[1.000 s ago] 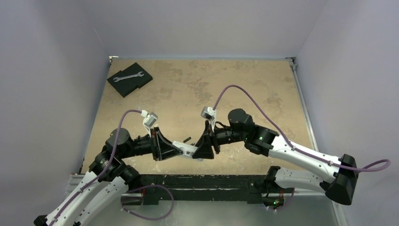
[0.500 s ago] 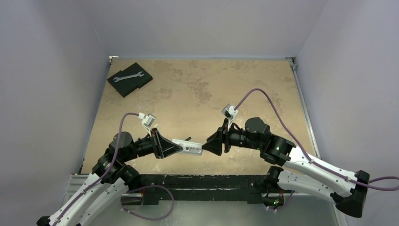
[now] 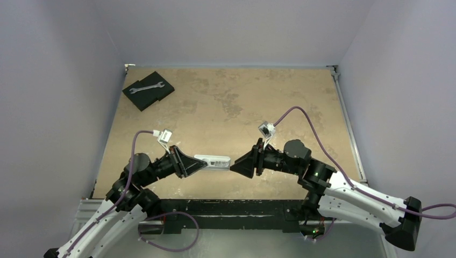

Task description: Load the batteries into the remote control

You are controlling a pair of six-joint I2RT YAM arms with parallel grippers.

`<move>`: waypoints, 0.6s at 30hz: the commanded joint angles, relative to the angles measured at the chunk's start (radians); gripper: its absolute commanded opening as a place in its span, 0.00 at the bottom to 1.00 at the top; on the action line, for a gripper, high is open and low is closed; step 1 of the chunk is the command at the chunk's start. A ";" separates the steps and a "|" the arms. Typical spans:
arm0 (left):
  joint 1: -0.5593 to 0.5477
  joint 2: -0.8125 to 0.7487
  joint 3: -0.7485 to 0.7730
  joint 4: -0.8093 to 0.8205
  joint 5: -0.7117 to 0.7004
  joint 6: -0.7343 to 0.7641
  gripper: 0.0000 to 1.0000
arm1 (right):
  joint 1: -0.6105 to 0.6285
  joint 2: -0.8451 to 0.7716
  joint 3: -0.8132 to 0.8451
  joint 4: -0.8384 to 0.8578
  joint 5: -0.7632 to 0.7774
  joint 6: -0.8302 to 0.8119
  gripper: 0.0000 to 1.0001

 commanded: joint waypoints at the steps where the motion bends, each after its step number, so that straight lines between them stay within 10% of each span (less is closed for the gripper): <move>1: 0.005 -0.011 -0.018 0.079 -0.024 -0.042 0.00 | -0.004 0.009 -0.022 0.135 0.006 0.065 0.55; 18: 0.005 -0.012 -0.012 0.102 -0.029 -0.051 0.00 | -0.004 0.115 -0.061 0.313 -0.027 0.145 0.57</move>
